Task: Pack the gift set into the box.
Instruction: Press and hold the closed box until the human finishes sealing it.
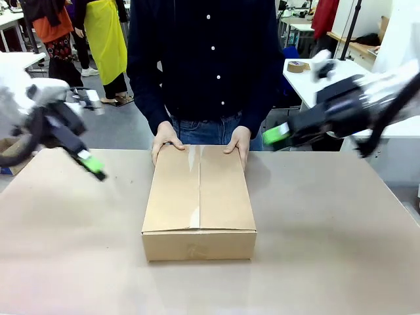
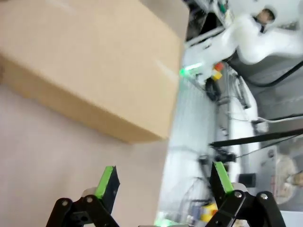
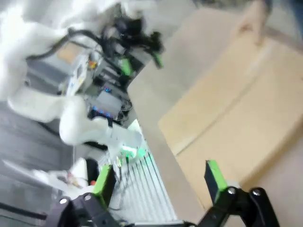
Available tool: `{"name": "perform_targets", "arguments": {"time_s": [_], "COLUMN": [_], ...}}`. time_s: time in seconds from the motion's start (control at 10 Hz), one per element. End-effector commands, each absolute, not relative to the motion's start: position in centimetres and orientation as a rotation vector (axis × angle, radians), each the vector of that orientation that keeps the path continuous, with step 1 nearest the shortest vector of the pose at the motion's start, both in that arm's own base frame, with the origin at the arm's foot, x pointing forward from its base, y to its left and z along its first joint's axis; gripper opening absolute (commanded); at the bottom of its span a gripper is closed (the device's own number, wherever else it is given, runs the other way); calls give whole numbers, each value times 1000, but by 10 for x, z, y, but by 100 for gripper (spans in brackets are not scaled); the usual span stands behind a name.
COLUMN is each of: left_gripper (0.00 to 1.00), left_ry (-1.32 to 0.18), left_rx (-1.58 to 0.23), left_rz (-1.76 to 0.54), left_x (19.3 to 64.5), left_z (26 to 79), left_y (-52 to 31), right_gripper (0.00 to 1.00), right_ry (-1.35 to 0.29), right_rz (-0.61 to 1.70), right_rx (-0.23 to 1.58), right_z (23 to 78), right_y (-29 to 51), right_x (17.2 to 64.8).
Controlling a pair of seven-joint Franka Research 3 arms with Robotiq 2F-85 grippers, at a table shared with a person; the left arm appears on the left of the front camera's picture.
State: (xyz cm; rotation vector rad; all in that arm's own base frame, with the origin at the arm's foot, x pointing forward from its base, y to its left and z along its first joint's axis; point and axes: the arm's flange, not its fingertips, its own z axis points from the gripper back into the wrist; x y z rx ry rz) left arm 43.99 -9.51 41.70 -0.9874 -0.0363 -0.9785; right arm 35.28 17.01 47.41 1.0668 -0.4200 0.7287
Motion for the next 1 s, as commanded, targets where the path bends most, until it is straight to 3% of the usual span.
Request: {"name": "perform_targets", "arguments": {"time_s": [0.0,0.1,0.3,0.5,0.6,0.8,0.9], "left_gripper": [100,100,100,100,100,100,100], "left_ry": [63,63,-10,-602,-775,-886,-906], "left_rx": [-1042,-1042,-1001,-1149,-1198,-1115,-1073], "left_rz": [-834,-834,-935,-1191,-1318,-1518,-1572], "left_x": [439,439,438,441,436,438,439], "left_z": [430,430,415,416,410,386,373], "left_y": [-56,-56,-85,-105,-109,-129,-140], "right_gripper": [100,100,100,100,100,100,100], "right_ry": [-198,-420,-335,-600,-724,-995,-1039], "right_rz": [665,729,760,909,947,978,1018], "right_rx": [953,1067,1046,1100,1123,1174,1127], "right_z": [440,474,444,418,407,388,377], "right_y": [146,170,180,199,193,180,184], "right_x": [374,353,357,379,385,394,398]}}
